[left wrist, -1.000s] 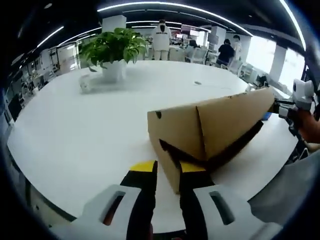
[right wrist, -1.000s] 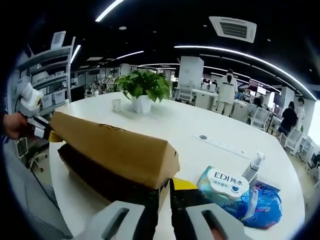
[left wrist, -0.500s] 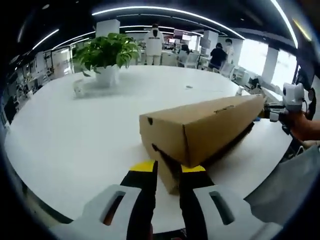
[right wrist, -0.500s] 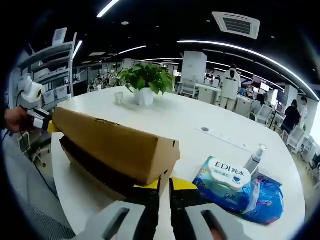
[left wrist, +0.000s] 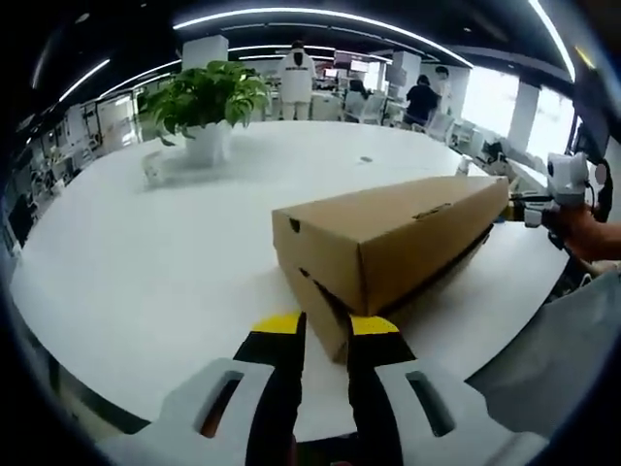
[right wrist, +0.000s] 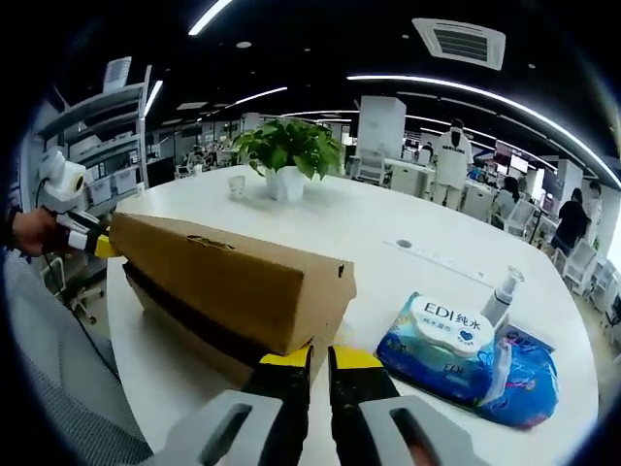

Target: Operate the shoe box by opening the lid, removing the specified soft item, and placing it in the target area until the item is outside and the box remains undamaged.

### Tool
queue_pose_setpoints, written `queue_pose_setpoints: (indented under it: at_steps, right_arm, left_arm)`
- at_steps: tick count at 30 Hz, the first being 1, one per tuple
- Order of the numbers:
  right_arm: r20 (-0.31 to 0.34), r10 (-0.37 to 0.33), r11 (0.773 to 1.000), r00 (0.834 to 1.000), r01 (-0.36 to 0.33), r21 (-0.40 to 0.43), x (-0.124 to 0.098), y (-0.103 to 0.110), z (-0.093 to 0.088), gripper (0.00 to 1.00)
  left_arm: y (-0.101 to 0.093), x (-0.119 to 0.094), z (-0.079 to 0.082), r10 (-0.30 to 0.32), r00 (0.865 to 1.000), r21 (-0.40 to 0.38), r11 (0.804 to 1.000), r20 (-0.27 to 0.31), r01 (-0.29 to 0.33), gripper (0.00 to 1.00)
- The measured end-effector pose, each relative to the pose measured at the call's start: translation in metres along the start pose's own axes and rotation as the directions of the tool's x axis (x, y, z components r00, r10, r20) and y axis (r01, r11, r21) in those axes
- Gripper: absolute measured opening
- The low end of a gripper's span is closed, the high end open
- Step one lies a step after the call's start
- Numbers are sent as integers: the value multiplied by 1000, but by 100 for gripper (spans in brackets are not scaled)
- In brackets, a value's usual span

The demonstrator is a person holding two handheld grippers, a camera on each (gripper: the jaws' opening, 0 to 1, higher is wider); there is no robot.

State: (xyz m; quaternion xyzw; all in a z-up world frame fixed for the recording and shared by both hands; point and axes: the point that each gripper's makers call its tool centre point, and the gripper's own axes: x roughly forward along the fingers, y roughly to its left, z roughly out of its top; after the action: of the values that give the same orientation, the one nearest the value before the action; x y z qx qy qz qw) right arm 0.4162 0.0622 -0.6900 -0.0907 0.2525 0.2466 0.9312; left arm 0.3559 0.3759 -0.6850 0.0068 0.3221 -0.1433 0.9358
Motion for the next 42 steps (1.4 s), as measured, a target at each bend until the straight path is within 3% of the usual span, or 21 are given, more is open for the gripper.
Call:
queue_pose_setpoints:
  at_steps: [42]
  right_arm:
    - [-106, 20, 999, 994, -17, 32, 12, 2, -45, 2]
  left_arm:
    - [-10, 3, -31, -19, 996, 46, 999, -91, 23, 15]
